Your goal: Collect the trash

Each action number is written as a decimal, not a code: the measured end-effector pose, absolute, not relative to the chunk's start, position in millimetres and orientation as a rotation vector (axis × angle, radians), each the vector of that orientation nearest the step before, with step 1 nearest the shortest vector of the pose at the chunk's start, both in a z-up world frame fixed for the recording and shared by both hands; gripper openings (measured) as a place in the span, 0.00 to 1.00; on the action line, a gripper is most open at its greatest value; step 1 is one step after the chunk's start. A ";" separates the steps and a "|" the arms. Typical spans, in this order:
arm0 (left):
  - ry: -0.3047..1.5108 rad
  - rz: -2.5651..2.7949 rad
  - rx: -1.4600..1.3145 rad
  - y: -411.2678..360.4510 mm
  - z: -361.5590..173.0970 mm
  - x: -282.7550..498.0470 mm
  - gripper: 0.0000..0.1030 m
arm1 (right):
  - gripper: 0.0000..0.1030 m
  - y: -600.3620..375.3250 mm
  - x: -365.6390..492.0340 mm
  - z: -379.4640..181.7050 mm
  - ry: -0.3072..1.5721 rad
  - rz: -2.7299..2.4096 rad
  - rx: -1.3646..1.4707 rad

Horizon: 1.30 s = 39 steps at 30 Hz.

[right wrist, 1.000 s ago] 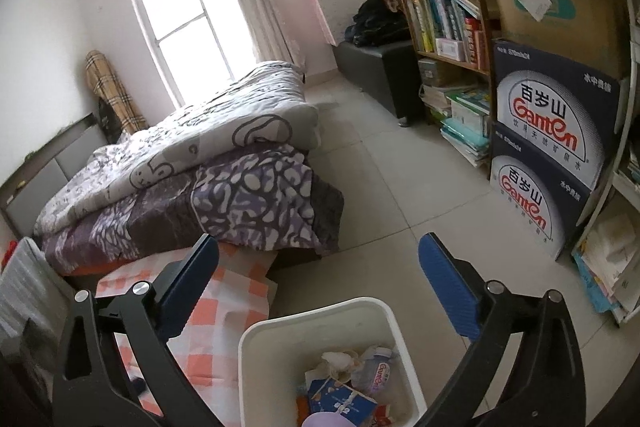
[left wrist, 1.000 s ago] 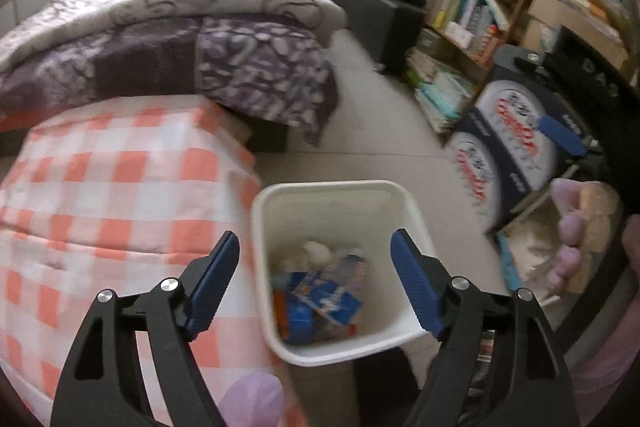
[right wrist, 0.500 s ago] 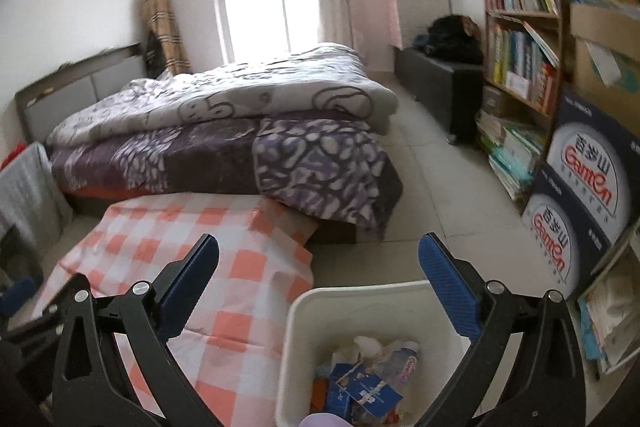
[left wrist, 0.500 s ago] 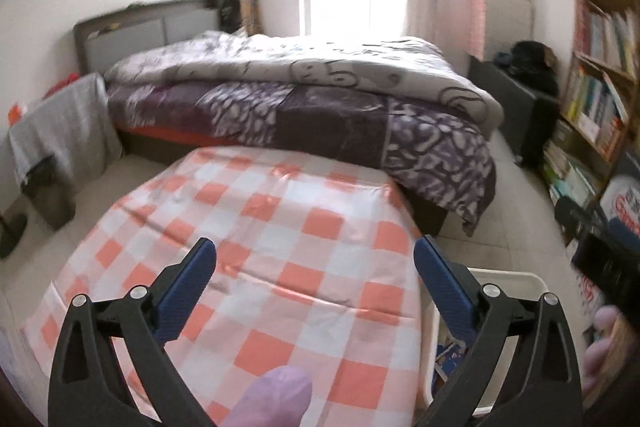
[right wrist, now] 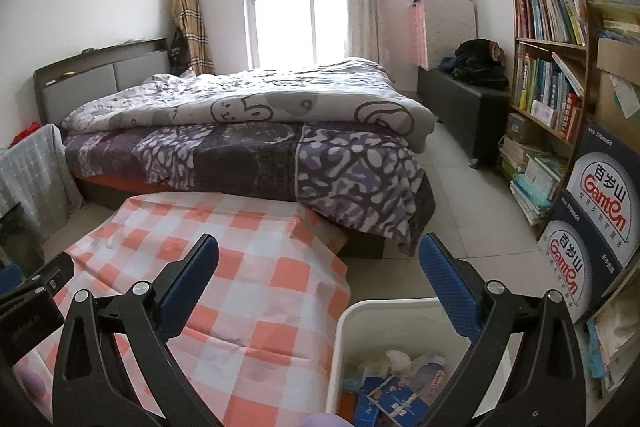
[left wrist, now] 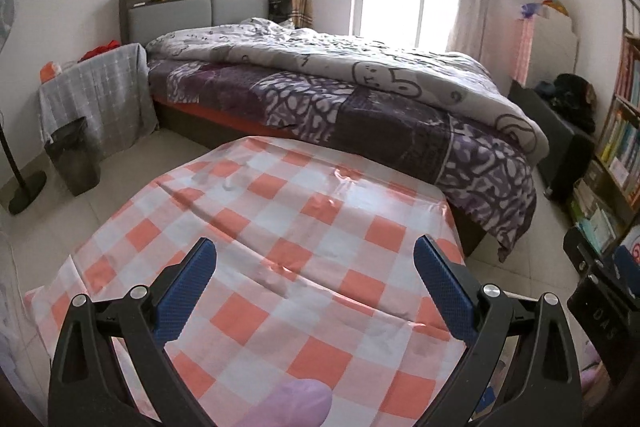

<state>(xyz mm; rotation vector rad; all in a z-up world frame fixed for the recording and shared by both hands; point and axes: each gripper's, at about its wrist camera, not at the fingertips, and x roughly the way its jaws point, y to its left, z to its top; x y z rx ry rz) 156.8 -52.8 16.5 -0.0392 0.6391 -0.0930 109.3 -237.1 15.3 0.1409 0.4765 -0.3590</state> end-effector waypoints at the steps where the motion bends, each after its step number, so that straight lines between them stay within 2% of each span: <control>1: 0.640 -0.090 -0.042 -51.4 16.4 157.6 0.93 | 0.93 -232.3 111.5 15.2 0.479 -0.351 0.139; 39: 0.671 -0.046 -0.059 -34.3 9.7 167.4 0.93 | 0.93 -211.0 118.9 13.7 0.490 -0.296 0.124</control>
